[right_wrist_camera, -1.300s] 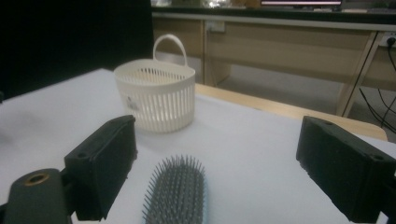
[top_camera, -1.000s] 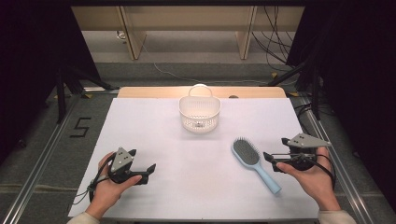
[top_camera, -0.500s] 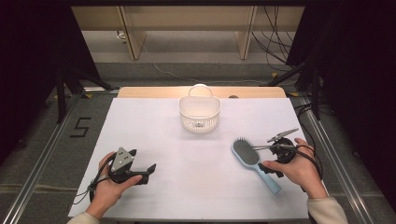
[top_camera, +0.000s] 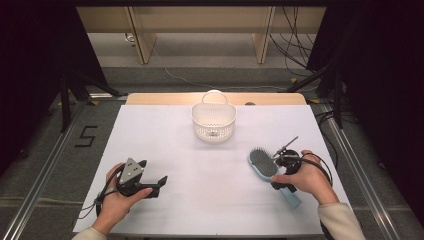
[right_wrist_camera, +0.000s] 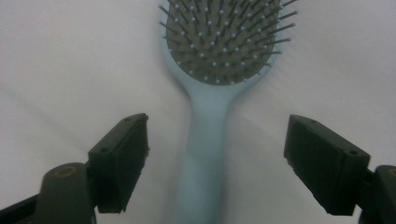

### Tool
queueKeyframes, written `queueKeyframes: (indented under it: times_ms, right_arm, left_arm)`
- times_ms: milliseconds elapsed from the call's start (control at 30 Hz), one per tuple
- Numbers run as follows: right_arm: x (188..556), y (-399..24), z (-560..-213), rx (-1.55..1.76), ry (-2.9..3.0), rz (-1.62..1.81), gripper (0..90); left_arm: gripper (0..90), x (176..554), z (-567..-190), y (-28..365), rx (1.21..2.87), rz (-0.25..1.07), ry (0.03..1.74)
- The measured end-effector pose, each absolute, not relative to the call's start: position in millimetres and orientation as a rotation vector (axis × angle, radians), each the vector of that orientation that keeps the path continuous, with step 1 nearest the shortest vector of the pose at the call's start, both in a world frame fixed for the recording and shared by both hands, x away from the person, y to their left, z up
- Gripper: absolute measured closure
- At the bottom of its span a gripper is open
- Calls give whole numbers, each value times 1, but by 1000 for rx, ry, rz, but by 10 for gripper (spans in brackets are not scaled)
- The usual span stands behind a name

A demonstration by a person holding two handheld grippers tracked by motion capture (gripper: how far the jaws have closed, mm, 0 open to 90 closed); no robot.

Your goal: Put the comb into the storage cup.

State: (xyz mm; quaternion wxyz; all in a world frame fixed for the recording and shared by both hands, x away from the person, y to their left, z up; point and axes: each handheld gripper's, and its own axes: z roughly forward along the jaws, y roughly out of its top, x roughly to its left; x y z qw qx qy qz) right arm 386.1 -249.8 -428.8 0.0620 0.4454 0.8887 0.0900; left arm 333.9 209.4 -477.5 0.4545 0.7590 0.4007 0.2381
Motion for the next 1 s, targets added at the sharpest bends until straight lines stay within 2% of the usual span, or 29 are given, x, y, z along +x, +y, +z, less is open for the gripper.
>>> queueKeyframes:
  times_ms: [367, 667, 1000]
  right_arm:
    - [401, -238, -445, 1360, 2737, 95, 280]
    - [404, -235, -451, 1369, 2754, 39, 348]
    - [408, -232, -453, 1374, 2756, 23, 372]
  left_arm:
    - [81, 334, -478, 209, 1872, 587, 988]
    - [81, 334, -477, 209, 1873, 589, 987]
    - [80, 334, -477, 210, 1870, 591, 990]
